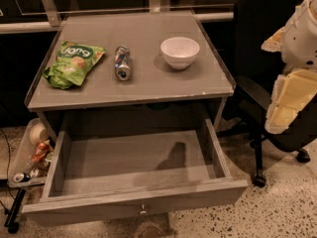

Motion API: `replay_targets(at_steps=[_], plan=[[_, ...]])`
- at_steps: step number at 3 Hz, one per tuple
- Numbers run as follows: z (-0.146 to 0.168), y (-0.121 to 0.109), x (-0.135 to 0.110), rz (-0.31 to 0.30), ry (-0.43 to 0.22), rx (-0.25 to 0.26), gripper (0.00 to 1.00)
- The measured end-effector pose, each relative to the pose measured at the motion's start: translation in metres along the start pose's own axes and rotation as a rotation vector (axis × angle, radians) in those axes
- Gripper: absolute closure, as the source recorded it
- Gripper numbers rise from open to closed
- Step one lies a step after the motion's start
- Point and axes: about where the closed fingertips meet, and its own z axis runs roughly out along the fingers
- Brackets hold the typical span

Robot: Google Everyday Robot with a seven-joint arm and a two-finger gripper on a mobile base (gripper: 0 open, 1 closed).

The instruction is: Close top drawer

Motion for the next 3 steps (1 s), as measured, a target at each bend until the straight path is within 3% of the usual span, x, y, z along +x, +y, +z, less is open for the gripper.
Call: replay_targets(at_steps=[1, 3], plan=[[0.0000, 0.0000, 0.0000, 0.000, 0.000, 0.000, 0.00], [0.0000, 0.0000, 0.0000, 0.000, 0.000, 0.000, 0.41]])
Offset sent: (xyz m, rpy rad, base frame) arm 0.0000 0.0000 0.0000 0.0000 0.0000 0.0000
